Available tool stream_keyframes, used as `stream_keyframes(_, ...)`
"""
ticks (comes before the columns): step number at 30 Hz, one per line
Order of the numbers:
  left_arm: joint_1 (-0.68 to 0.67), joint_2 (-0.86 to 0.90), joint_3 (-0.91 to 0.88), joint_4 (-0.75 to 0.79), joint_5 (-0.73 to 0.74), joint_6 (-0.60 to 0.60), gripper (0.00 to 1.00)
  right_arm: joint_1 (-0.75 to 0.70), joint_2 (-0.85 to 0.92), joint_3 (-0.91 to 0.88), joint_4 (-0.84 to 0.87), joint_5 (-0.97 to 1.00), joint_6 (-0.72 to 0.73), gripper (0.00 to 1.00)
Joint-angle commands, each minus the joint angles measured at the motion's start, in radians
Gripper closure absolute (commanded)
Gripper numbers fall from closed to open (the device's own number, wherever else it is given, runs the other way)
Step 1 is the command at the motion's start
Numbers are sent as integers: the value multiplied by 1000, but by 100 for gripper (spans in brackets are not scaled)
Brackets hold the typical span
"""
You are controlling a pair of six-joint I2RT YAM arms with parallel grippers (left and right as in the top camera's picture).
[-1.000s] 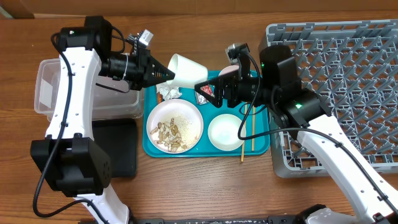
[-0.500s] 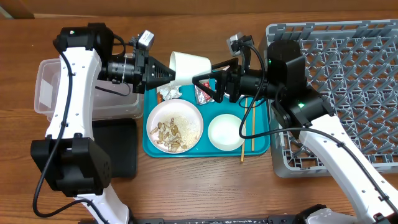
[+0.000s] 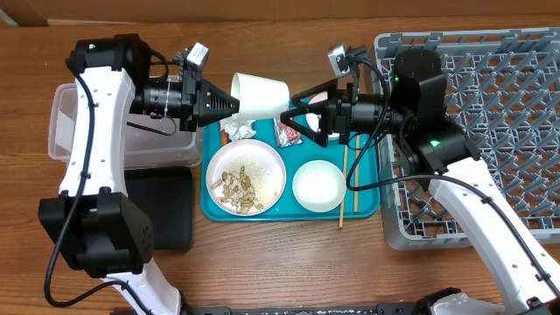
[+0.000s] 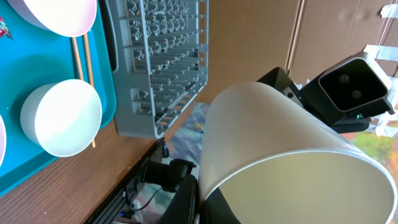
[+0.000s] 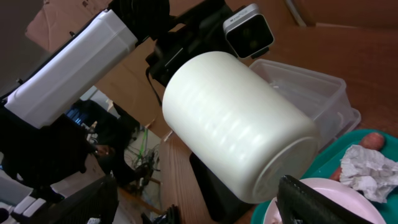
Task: Sort waste into correct bins and load items into the dishwasher
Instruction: 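Pass the white cup from the left gripper to the right gripper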
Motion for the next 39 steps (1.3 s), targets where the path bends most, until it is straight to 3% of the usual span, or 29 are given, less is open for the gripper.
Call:
stream_keyframes(1, -10, -6, 19, -3, 14, 40, 96, 2, -19, 17, 1, -7, 2, 16)
stream_keyframes(7, -20, -31, 19, -3, 40, 42, 96, -16, -19, 17, -55, 166, 54, 16)
stream_keyframes(11, -21, -69, 19, -3, 64, 54, 96, -17, -18, 17, -61, 161, 48, 12)
stream_keyframes(22, -129, -141, 19, -3, 61, 52, 96, -16, -18, 17, 90, -190, -29, 11)
stream_keyframes(25, -143, -142, 19, -3, 61, 52, 96, -16, -18, 17, 89, -199, -27, 18)
stream_keyframes(28, -142, -142, 19, -3, 61, 52, 96, -16, -18, 17, 80, -199, -21, 33)
stream_keyframes(30, -140, -142, 19, 8, 61, 52, 96, -16, -18, 17, 77, -202, -12, 34)
stream_keyframes(32, -131, -142, 19, 27, 66, 50, 96, -16, -18, 17, 70, -202, -10, 25)
stream_keyframes(35, -120, -141, 19, 33, 79, 45, 96, -17, -18, 17, 70, -202, -10, 23)
stream_keyframes(38, -109, -142, 19, 42, 79, 45, 96, -17, -19, 17, 91, -245, -18, 6)
stream_keyframes(39, -106, -141, 19, 43, 79, 45, 96, -17, -19, 17, 97, -262, -34, 5)
